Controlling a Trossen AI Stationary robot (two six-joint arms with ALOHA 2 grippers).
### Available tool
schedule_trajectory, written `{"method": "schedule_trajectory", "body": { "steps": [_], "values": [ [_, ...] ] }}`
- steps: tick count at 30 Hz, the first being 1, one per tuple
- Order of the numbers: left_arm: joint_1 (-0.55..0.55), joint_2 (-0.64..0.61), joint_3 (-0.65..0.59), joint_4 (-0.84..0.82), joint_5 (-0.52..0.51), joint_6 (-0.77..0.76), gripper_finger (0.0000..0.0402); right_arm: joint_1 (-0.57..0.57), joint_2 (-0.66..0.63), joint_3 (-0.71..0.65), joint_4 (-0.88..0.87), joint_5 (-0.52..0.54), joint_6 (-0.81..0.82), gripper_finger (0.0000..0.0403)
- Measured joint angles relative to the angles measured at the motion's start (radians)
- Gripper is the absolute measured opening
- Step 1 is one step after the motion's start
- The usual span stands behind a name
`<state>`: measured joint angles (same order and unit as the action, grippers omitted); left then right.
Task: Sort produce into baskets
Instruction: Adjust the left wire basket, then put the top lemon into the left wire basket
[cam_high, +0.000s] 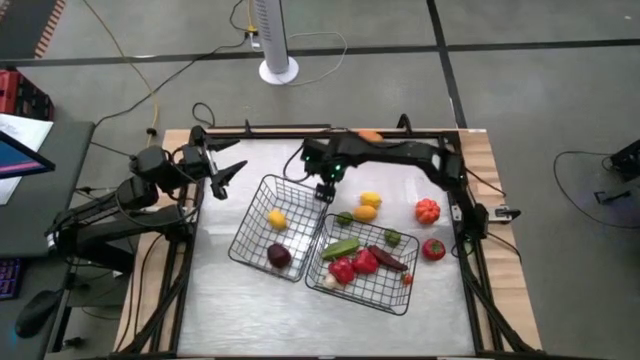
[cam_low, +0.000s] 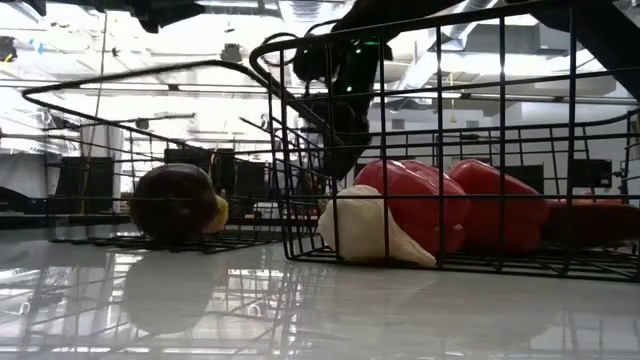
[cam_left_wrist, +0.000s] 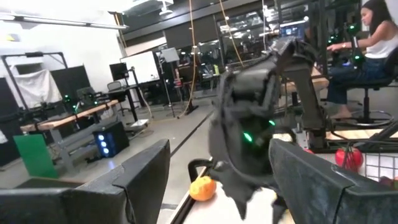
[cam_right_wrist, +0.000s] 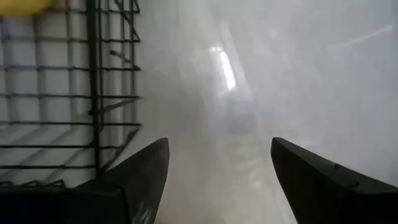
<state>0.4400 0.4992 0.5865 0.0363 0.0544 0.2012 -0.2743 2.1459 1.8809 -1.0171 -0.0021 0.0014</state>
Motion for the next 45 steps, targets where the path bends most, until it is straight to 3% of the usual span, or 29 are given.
{"method": "schedule_trajectory", "body": {
  "steps": [11, 20, 25, 29, 36, 45],
  "values": [
    [0.000, 0.000, 0.000, -0.001, -0.009, -0.005, 0.0261, 0.111, 0.007, 0.000, 0.036, -0.105, -0.015, 0.0310],
    [0.000, 0.000, 0.000, -0.008, -0.009, -0.013, 0.0261, 0.093, -0.081, 0.014, -0.085, 0.014, -0.026, 0.0310],
    [0.000, -0.001, 0.000, -0.027, -0.009, -0.014, 0.0261, 0.016, -0.154, -0.005, -0.275, 0.026, 0.018, 0.0310],
    [0.000, -0.002, 0.000, -0.029, -0.009, -0.014, 0.0261, -0.033, -0.206, -0.126, -0.299, 0.017, 0.033, 0.0310],
    [0.000, -0.002, 0.000, -0.032, -0.009, -0.022, 0.0261, -0.061, -0.295, -0.425, -0.124, -0.003, 0.040, 0.0310],
    [0.000, -0.002, -0.001, -0.025, -0.010, -0.023, 0.0261, -0.073, -0.353, -0.630, 0.017, -0.003, 0.050, 0.0310]
  ]
}}
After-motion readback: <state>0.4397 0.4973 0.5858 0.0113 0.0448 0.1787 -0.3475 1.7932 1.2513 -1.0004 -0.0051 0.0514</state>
